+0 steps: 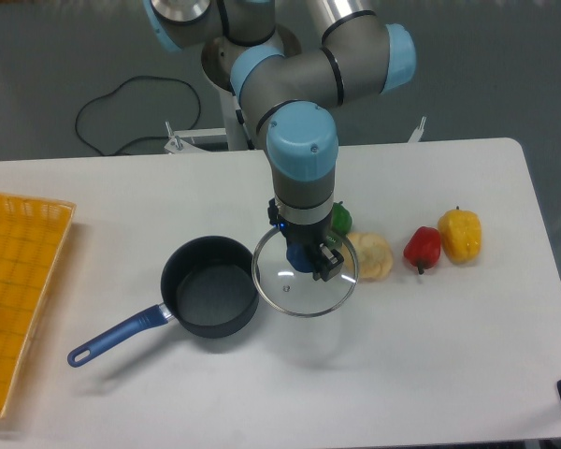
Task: Place the lid on the table
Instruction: 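Carry the glass lid by its blue knob beside the saucepan, away from it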
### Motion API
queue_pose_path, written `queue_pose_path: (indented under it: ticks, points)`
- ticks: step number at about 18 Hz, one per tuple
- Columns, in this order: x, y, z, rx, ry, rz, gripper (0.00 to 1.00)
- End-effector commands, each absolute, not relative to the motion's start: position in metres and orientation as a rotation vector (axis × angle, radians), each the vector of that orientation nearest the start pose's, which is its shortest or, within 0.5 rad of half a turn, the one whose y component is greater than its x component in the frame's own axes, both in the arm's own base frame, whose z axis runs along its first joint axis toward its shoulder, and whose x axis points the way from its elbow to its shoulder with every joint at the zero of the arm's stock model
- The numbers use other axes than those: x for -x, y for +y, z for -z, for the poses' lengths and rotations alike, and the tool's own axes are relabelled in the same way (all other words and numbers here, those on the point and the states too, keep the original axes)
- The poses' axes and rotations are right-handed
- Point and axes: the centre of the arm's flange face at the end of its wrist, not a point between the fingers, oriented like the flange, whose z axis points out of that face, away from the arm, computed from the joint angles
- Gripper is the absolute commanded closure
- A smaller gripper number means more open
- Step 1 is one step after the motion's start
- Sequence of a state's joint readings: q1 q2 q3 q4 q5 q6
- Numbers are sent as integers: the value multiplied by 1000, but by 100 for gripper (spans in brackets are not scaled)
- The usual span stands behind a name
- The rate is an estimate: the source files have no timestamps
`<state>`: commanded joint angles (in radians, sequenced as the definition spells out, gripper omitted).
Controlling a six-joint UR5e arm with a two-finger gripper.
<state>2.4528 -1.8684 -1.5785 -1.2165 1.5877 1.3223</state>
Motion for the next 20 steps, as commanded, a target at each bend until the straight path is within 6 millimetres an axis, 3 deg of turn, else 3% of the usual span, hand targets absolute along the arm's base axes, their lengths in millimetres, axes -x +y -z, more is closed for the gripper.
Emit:
queue_pose_path:
  ticks: [6,12,20]
  points:
    - [404,480,-356,3061,638,-91,63]
    - [441,471,-334,3072,576,-81,63]
    - [466,470,-306,3035,574,-35,63]
